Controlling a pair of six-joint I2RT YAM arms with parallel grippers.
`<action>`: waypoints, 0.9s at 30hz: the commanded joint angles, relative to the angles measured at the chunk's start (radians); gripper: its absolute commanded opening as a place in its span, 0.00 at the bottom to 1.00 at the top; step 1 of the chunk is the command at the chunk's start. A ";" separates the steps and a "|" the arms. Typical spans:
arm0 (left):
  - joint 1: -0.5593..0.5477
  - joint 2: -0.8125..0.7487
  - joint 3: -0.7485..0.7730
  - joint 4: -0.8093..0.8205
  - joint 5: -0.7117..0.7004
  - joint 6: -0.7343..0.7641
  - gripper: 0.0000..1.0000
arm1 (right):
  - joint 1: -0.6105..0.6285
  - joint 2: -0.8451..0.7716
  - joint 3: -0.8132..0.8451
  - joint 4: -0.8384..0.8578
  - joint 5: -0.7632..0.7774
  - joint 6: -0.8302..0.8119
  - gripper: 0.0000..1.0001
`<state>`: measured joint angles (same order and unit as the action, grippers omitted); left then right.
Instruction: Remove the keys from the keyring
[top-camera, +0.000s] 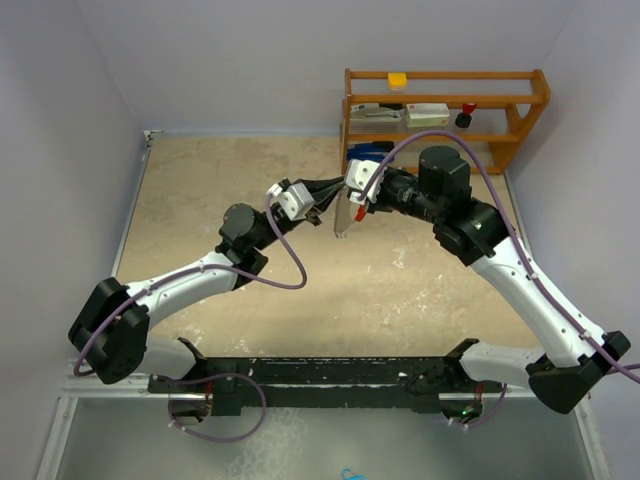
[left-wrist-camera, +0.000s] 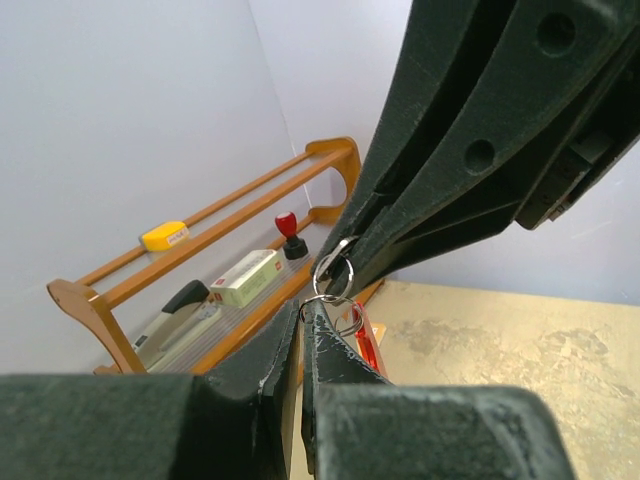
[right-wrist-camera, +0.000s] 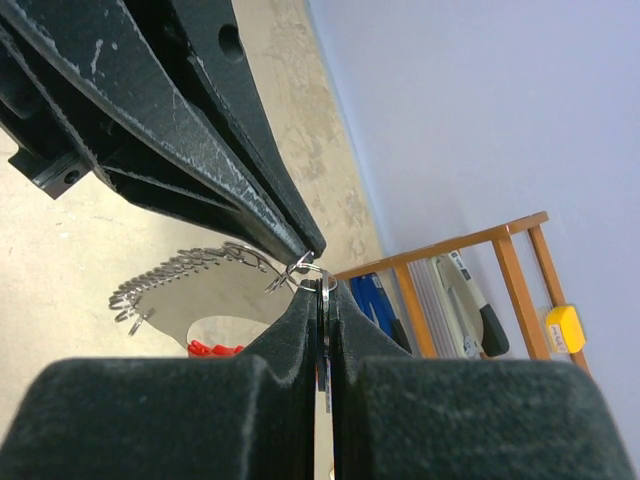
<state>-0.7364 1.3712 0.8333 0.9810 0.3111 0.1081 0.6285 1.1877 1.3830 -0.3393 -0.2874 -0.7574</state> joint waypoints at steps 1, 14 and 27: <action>-0.006 -0.050 -0.006 0.109 -0.053 -0.023 0.00 | 0.005 -0.033 -0.005 0.059 -0.025 0.019 0.00; -0.005 -0.062 -0.036 0.199 -0.066 -0.054 0.00 | 0.005 -0.036 -0.012 0.060 -0.036 0.021 0.00; -0.006 -0.052 -0.054 0.324 -0.083 -0.115 0.00 | 0.005 -0.032 -0.018 0.067 -0.054 0.024 0.00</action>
<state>-0.7364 1.3453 0.7868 1.1763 0.2523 0.0330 0.6285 1.1767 1.3682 -0.3229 -0.3134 -0.7498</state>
